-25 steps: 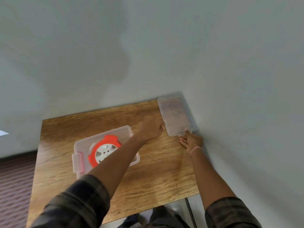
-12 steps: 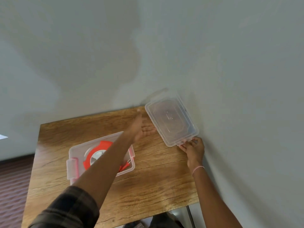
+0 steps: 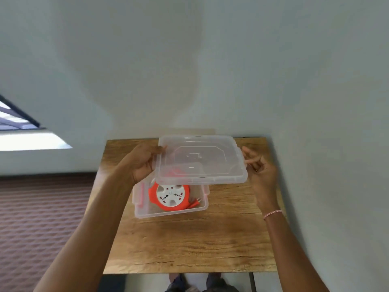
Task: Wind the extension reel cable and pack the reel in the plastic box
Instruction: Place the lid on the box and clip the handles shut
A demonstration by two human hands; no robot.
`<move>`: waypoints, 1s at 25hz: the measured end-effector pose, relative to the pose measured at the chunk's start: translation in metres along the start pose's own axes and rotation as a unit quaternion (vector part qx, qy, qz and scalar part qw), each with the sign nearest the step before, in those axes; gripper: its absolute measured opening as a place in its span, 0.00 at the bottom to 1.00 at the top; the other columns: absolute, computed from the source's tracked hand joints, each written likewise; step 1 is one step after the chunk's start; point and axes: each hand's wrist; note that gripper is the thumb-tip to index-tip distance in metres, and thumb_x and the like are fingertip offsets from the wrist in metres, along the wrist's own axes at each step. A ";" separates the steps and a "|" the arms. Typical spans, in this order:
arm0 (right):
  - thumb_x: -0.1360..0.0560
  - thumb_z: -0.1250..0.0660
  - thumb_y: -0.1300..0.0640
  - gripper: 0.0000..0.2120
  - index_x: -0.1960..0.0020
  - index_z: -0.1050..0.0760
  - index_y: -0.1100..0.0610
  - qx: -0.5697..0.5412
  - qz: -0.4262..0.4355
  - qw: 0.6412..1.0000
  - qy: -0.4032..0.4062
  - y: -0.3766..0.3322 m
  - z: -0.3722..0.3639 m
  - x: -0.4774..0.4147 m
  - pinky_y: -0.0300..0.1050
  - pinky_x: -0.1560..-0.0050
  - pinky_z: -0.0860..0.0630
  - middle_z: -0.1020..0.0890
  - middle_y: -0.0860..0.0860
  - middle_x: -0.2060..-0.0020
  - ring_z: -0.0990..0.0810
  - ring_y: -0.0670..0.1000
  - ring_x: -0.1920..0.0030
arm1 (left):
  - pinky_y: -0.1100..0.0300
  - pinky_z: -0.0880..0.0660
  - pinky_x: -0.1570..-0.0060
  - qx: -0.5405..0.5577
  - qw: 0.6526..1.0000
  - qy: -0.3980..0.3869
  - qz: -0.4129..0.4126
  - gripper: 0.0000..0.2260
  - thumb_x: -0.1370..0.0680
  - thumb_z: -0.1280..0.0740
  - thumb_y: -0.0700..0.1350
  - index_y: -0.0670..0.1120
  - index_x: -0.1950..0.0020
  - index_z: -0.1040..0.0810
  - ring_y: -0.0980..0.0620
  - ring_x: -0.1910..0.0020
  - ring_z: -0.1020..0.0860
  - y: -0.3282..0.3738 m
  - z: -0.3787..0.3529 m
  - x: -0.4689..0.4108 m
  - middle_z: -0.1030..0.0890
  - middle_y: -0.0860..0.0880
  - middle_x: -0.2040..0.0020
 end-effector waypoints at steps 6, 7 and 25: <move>0.26 0.24 0.59 0.15 0.41 0.19 0.52 0.104 -0.140 0.983 -0.060 0.015 -0.052 0.019 0.45 0.51 0.16 0.13 0.46 0.49 0.15 0.44 0.50 | 0.49 0.18 0.54 -0.139 0.960 0.231 -0.078 0.07 0.18 0.32 0.43 0.41 0.49 0.17 0.44 0.56 0.19 -0.058 0.066 0.010 0.17 0.42 0.53; 0.29 0.21 0.58 0.16 0.42 0.18 0.51 0.147 -0.130 0.979 -0.052 0.021 -0.061 0.024 0.44 0.53 0.16 0.14 0.44 0.51 0.15 0.43 0.51 | 0.48 0.18 0.53 -0.131 0.948 0.276 -0.094 0.06 0.20 0.30 0.45 0.43 0.52 0.17 0.45 0.55 0.18 -0.068 0.070 0.012 0.16 0.44 0.54; 0.30 0.21 0.60 0.13 0.46 0.15 0.54 0.318 -0.100 0.943 -0.021 0.035 -0.095 0.039 0.47 0.53 0.15 0.13 0.46 0.57 0.16 0.41 0.60 | 0.51 0.22 0.39 -0.314 0.849 0.395 -0.158 0.20 0.26 0.22 0.47 0.44 0.36 0.18 0.49 0.45 0.16 -0.109 0.091 0.007 0.13 0.47 0.44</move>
Point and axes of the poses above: each hand's wrist, its own x-axis away from the middle knuckle, its own z-axis out of the back of the hand, y = z × x
